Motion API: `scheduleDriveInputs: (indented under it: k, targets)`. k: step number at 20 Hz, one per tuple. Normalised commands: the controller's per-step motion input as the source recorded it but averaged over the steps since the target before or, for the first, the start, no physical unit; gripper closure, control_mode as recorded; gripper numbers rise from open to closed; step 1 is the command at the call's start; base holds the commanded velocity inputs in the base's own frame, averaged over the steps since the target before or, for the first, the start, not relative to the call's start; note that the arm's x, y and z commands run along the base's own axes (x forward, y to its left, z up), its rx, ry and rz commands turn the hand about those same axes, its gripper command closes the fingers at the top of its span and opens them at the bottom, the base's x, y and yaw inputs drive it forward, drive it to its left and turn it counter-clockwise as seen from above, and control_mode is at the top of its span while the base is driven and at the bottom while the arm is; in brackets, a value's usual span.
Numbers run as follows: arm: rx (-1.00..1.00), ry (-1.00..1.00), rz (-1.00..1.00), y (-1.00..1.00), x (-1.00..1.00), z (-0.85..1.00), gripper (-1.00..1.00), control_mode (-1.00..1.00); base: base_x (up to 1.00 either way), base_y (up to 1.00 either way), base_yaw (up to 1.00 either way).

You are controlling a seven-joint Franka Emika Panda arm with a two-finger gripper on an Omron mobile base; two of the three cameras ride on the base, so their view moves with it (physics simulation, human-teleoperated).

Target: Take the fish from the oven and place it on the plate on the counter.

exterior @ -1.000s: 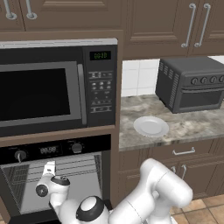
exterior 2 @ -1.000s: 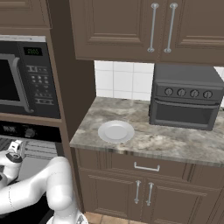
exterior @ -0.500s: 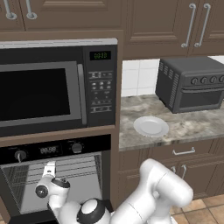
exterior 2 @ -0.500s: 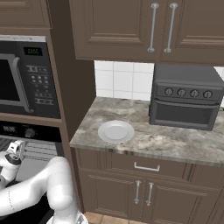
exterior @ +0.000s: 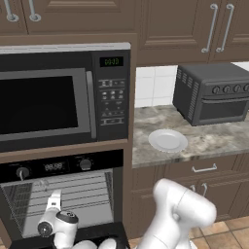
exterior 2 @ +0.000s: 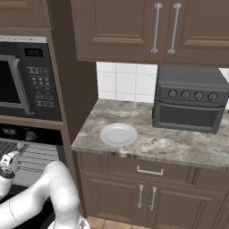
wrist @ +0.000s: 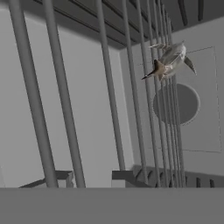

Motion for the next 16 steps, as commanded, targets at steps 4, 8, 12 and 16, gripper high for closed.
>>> scheduleDriveInputs:
  k: [4,8,12,16]
  targets:
    - [0.00,-0.03,0.00,0.03,-0.51,0.00,1.00,-1.00,0.00,0.00,0.00]
    - [0.00,-0.04,0.00,0.08,-0.51,0.00,1.00,-1.00,0.00,0.00,0.00]
    - [0.00,-0.09,0.00,0.11,-0.55,-0.01,1.00,-1.00,0.00,0.00,0.00]
    - [0.00,-0.07,0.04,0.08,-0.64,0.00,1.00,-1.00,0.00,0.00,0.00]
